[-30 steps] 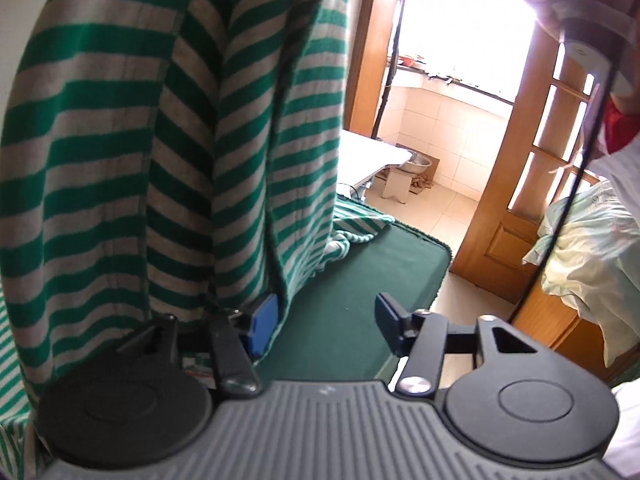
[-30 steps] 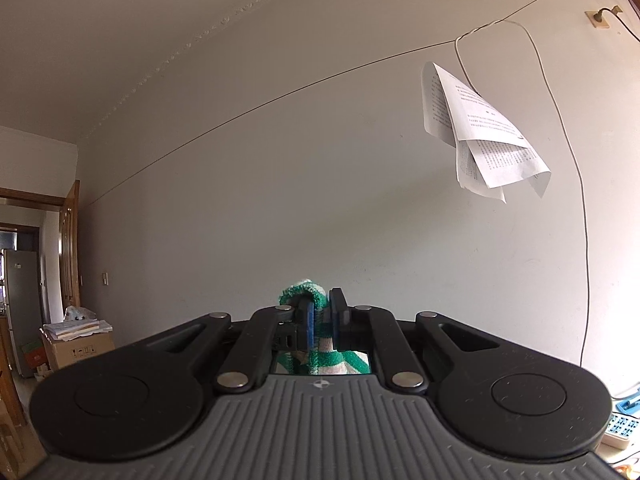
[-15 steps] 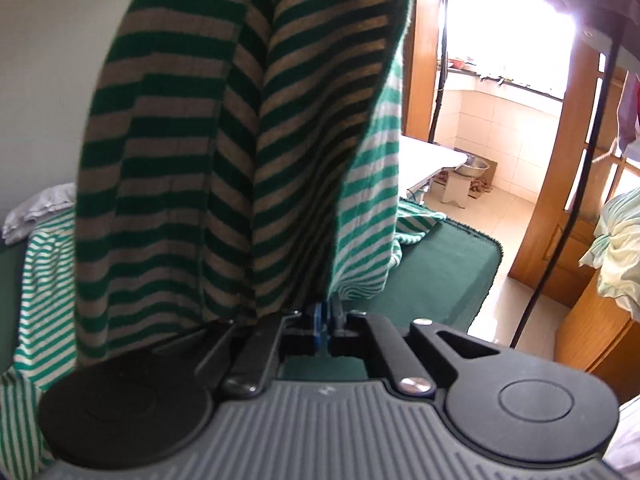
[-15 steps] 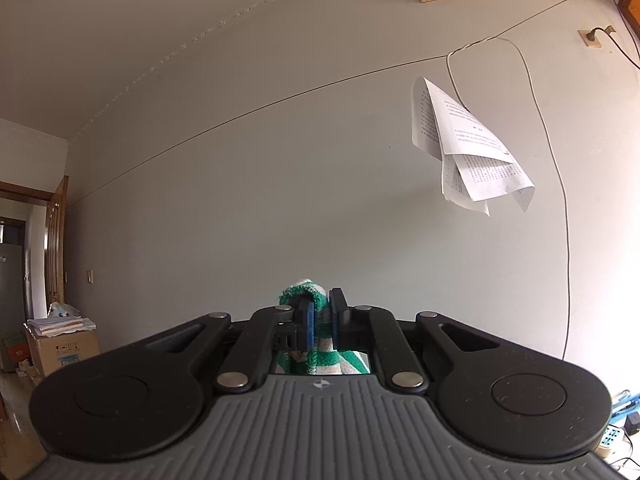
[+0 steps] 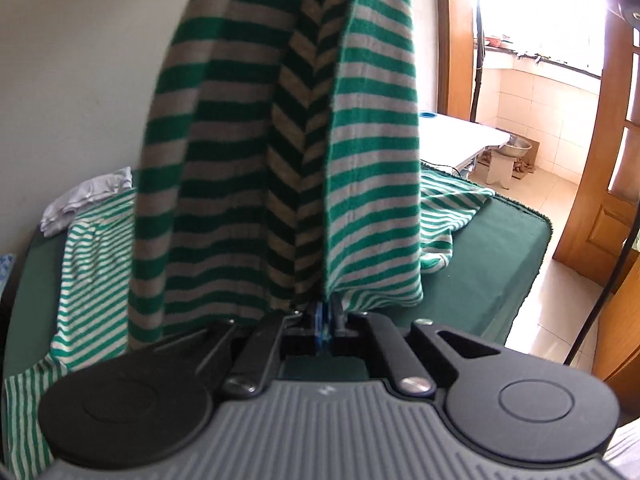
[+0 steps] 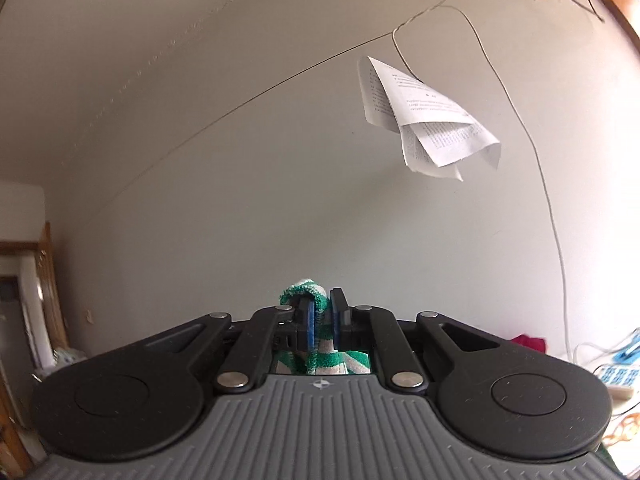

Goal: Fold clothes
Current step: 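Grasp the hanging shirt fabric with the left gripper while the right gripper holds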

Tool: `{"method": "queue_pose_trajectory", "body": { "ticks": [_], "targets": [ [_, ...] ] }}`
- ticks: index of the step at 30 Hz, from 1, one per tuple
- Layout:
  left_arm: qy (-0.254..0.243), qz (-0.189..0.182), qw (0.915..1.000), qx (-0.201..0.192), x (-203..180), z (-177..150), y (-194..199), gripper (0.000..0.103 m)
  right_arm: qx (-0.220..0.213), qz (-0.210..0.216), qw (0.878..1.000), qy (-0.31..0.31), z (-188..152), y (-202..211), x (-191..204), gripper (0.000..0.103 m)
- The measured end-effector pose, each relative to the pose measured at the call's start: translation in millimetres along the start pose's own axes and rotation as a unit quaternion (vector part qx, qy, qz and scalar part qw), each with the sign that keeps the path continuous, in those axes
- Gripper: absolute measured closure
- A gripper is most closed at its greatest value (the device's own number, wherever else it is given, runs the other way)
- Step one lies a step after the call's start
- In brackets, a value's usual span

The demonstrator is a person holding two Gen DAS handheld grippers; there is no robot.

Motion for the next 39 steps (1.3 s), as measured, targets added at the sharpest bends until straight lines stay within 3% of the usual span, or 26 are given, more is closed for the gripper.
{"method": "queue_pose_trajectory", "body": {
  "ticks": [4,12,14,16,24,25,28,33,37,39],
  "targets": [
    [-0.002,0.004,0.9999,0.016,3,-3,-2,0.102,0.003,-0.017,1.000,0.018,-5,3,3,0.095],
    [-0.018,0.030,0.9990,0.028,-6,-13,-9,0.056,0.019,-0.031,0.997,0.070,-20,0,15,0.095],
    [-0.027,0.042,0.9985,0.024,-2,-21,2,0.036,0.021,-0.028,0.997,0.067,-20,-2,16,0.095],
    [-0.039,0.061,0.9972,0.021,5,-28,12,0.029,0.022,-0.026,0.997,0.063,-19,-3,15,0.095],
    [-0.042,0.071,0.9966,0.009,23,-7,6,0.042,0.022,-0.003,0.999,0.048,-20,-2,23,0.094],
    [-0.040,0.072,0.9966,0.009,27,-8,5,0.050,0.021,-0.004,0.998,0.056,-20,-2,25,0.094],
    [-0.040,0.067,0.9966,0.023,31,-16,4,0.103,0.018,-0.011,0.997,0.081,-20,0,32,0.094],
    [-0.042,0.050,0.9978,0.009,12,-21,24,0.103,0.019,-0.024,0.994,0.104,-22,1,34,0.094],
    [-0.056,0.029,0.9980,0.003,-10,-22,31,0.103,0.012,0.013,0.998,0.058,-17,2,33,0.094],
    [-0.070,0.024,0.9973,-0.002,-17,-22,34,0.103,0.020,-0.007,0.998,0.059,-18,-4,29,0.094]
  ]
}}
Point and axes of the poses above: each gripper's, at about its wrist camera, not at the fingertips, and y roughly against the way its jaws point, x to its left, z to its top, the point moved 9 cm from there along -y, roughly the way its jaws point, and after that the axes turned 9 degrees about -y, right-handed, at the moved point
